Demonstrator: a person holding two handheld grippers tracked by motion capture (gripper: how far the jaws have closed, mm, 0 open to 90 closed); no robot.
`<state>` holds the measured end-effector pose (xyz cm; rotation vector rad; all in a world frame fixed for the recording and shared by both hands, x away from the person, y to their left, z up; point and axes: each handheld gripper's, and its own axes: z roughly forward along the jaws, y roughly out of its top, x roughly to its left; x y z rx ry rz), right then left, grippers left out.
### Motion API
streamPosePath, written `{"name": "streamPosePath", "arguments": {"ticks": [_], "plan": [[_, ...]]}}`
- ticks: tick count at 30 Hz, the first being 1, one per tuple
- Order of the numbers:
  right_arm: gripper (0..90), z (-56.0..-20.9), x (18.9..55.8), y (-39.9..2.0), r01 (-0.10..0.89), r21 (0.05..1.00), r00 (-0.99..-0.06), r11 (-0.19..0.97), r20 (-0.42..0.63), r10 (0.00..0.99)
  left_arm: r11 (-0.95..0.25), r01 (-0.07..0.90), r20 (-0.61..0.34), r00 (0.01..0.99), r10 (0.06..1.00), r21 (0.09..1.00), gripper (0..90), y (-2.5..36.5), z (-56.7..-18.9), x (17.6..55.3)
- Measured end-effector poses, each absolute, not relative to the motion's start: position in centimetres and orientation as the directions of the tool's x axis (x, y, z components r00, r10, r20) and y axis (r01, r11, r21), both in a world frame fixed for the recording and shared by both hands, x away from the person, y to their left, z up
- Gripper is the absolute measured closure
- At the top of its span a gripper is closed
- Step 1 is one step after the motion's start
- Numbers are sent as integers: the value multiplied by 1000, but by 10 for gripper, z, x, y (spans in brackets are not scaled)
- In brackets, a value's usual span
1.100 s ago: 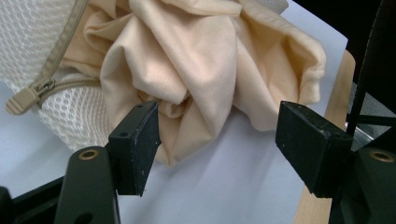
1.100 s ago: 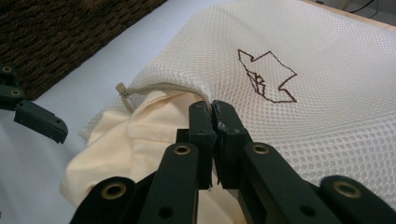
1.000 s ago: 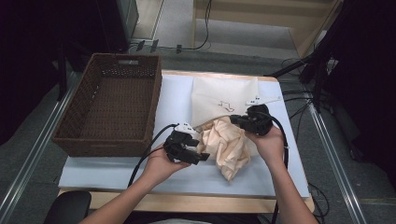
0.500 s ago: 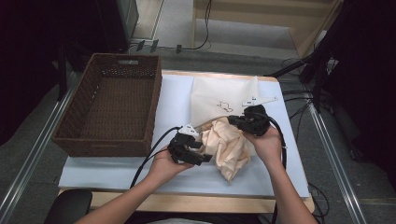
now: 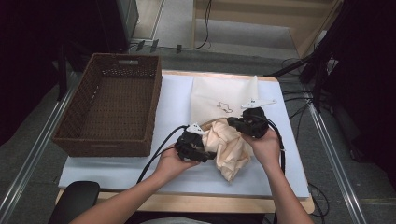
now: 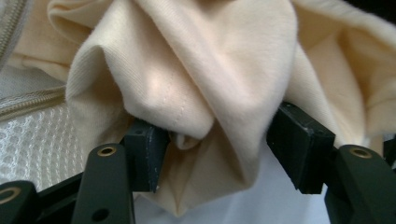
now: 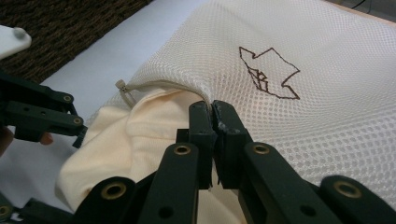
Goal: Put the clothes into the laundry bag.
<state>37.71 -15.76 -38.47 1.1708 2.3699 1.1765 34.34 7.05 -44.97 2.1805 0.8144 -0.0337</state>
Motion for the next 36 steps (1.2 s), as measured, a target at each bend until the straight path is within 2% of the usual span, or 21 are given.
{"name": "streamPosePath", "arguments": {"ticks": [4,9,11,17,36], "plan": [[884,-385,375,-158,555,754,-643,351,122,756,-498,548,-257,803,537,672,535,68,-455,347],[884,-385,373,-156,554,752,-645,356,118,755,-469,583,-327,790,518,664,746,71,-459,354],[884,-385,373,-156,555,752,-646,355,120,754,-464,589,-339,787,515,662,803,72,-460,354],[884,-384,373,-155,552,754,-651,355,124,749,-465,565,-309,798,517,681,836,69,-450,353],[884,-375,370,-150,538,767,-662,351,127,738,-465,523,-251,812,527,715,843,54,-422,370]]}}
